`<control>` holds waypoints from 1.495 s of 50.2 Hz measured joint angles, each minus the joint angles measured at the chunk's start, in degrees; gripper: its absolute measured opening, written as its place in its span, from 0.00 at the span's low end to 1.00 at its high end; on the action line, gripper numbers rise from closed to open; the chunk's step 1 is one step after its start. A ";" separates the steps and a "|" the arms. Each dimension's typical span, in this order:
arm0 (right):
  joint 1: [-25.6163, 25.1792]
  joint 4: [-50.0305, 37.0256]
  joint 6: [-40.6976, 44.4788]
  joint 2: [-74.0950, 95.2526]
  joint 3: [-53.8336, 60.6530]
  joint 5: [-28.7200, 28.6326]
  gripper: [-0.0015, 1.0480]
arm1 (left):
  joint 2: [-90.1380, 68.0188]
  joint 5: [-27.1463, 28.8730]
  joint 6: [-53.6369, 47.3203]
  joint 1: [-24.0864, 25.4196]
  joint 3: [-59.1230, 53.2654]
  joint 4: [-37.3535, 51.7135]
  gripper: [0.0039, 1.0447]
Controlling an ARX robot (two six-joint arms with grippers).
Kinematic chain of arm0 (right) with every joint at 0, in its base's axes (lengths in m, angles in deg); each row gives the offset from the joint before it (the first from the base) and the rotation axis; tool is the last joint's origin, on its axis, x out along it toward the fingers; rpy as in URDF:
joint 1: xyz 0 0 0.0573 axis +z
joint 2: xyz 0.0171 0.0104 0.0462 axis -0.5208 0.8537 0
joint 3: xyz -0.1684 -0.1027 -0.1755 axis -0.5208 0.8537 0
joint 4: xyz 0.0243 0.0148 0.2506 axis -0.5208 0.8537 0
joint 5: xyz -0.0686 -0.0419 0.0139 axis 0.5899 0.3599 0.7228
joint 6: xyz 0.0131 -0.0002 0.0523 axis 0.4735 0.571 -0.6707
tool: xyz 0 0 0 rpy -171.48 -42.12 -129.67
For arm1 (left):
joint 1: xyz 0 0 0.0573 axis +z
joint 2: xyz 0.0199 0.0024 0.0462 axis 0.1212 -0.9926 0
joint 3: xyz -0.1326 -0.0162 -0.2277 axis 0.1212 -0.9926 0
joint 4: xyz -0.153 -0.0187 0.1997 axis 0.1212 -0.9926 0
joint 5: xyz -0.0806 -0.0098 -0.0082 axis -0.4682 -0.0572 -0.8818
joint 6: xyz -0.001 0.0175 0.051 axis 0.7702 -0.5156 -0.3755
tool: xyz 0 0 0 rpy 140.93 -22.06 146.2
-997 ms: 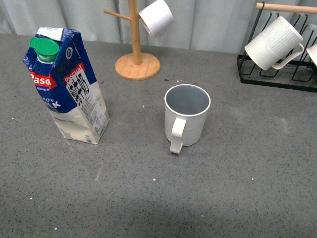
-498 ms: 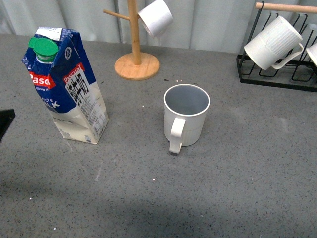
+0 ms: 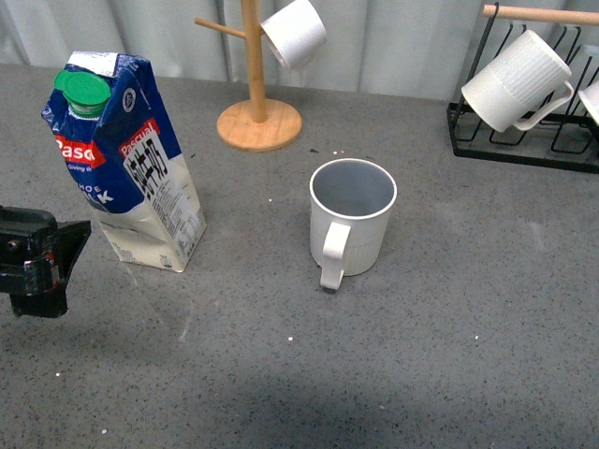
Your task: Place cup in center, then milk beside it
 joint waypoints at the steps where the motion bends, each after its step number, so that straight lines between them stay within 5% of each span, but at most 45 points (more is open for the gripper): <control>1: 0.00 0.00 0.00 0.00 0.00 0.02 0.91 | -0.22 -0.02 -0.02 -0.04 0.24 -0.02 0.94; 21: 0.00 0.00 0.00 0.00 0.00 0.02 0.91 | -5.31 -4.76 -0.42 -1.25 6.43 -2.82 0.94; 70: 0.00 0.00 0.00 0.00 0.00 0.02 0.91 | -11.45 -4.50 0.46 -0.61 17.25 -6.14 0.94; 75: 0.00 0.00 0.00 0.00 0.00 0.02 0.91 | -11.78 -4.35 0.66 -0.31 17.73 -6.64 0.79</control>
